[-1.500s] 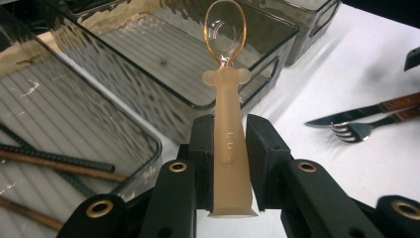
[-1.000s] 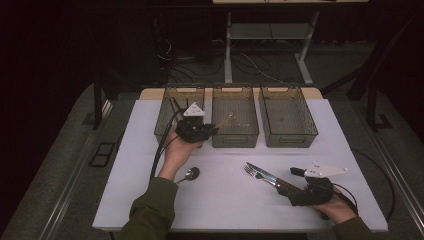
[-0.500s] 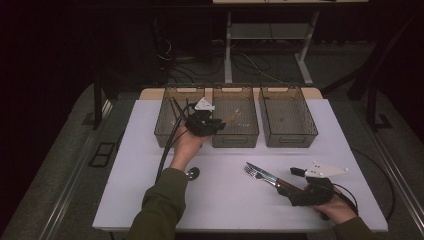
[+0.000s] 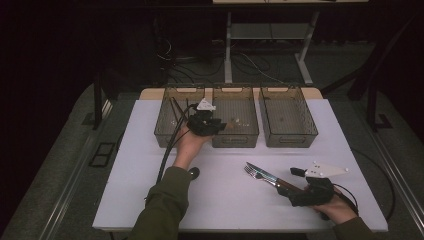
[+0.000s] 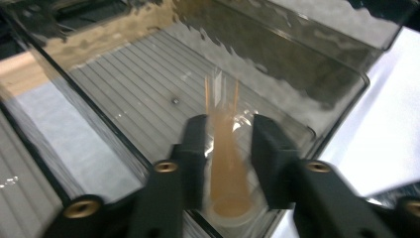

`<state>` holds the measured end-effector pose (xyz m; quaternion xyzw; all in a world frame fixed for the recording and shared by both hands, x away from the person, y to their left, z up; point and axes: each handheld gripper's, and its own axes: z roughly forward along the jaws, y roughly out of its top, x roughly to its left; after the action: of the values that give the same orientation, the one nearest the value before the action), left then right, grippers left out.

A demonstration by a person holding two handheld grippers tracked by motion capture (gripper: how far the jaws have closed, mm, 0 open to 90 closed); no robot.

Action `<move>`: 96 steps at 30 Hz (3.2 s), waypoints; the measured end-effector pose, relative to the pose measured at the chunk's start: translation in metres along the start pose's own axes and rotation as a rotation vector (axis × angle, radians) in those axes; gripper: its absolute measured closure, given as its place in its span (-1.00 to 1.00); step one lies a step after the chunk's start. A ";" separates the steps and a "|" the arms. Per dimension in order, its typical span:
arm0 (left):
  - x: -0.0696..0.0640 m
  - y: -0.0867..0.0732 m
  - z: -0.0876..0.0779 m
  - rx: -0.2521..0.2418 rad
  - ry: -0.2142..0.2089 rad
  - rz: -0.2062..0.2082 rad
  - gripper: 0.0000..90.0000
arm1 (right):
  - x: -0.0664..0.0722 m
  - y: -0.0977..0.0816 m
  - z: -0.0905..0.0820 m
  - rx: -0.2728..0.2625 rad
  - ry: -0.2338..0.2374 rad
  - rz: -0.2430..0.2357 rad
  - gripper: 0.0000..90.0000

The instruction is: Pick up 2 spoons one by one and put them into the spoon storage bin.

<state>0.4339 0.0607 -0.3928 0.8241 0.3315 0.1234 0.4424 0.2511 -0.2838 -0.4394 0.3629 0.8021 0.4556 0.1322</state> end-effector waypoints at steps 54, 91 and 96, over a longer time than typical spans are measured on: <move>-0.013 -0.107 -0.120 -0.032 -0.040 0.020 -0.37 | 0.004 0.001 0.004 -0.001 -0.009 -0.002 -0.70; -0.014 -0.128 -0.093 0.163 -0.094 0.087 0.21 | 0.004 0.002 0.012 0.010 -0.011 -0.026 -0.73; -0.016 -0.129 -0.091 0.172 -0.103 0.087 0.23 | 0.004 0.002 0.012 0.011 -0.012 -0.028 -0.73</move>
<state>0.3207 0.1591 -0.4431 0.8779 0.2815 0.0709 0.3808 0.2554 -0.2730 -0.4442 0.3549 0.8089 0.4469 0.1413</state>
